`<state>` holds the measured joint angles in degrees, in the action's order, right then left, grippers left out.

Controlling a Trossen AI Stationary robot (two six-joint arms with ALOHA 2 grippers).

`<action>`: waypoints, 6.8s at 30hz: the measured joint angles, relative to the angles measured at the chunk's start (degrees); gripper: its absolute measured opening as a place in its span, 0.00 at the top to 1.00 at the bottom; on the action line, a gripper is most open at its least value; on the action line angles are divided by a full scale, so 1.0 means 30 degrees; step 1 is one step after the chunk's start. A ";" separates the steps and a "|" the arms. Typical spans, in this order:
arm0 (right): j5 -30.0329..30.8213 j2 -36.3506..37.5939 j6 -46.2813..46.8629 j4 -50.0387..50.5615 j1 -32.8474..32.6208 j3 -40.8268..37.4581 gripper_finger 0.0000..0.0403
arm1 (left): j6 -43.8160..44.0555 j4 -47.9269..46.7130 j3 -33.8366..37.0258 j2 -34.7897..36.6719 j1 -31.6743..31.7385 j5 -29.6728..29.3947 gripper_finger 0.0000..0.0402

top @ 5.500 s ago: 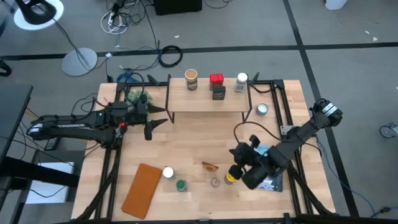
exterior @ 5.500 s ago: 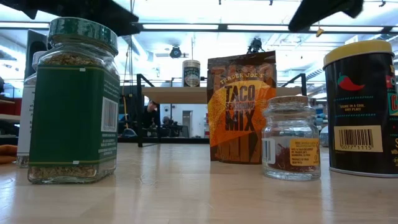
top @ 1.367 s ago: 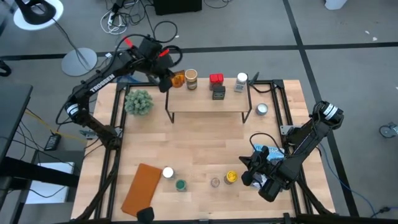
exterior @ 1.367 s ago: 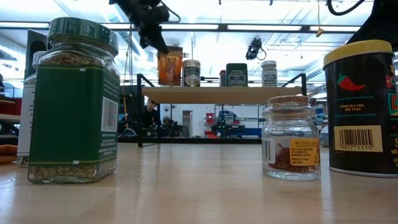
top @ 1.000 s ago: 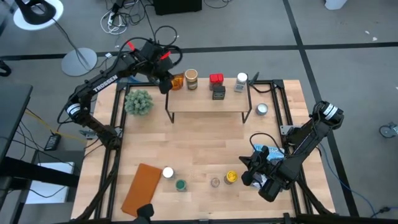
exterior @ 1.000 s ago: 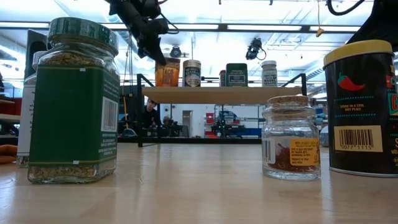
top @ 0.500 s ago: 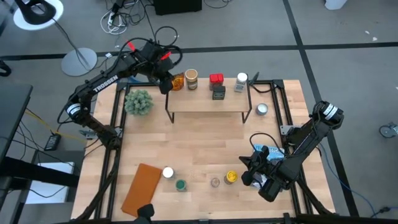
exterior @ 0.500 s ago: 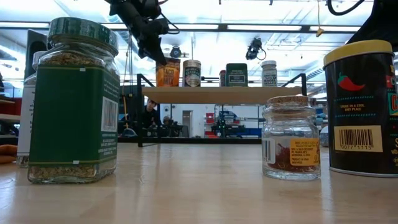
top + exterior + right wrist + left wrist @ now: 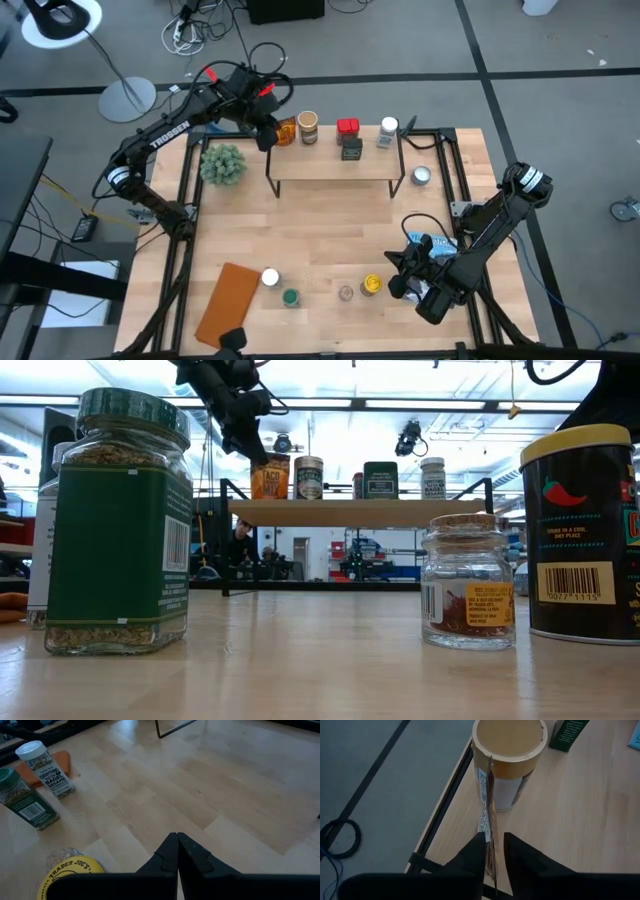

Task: Shelf spices
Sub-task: Put the white seasoning bottle on the shelf

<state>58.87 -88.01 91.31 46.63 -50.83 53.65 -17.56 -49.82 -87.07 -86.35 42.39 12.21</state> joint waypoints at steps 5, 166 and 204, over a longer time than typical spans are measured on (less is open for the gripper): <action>0.0000 0.0000 0.0000 0.0009 0.0000 -0.0007 0.99 | -0.0015 -0.0008 -0.0335 0.0272 0.0000 -0.0211 0.81; -0.4697 0.0005 -0.8144 -0.6025 0.0137 0.0000 0.99 | 1.7734 1.3727 0.6280 -0.6353 -1.9821 -0.5480 1.00; -0.9814 0.2492 -2.0858 -0.9486 0.7474 0.2298 1.00 | 1.2026 1.5824 1.0846 -0.1339 -1.9074 -0.6749 1.00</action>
<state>29.43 -80.53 28.73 18.17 -28.41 60.54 18.52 -2.35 -54.53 -90.36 -14.83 -8.04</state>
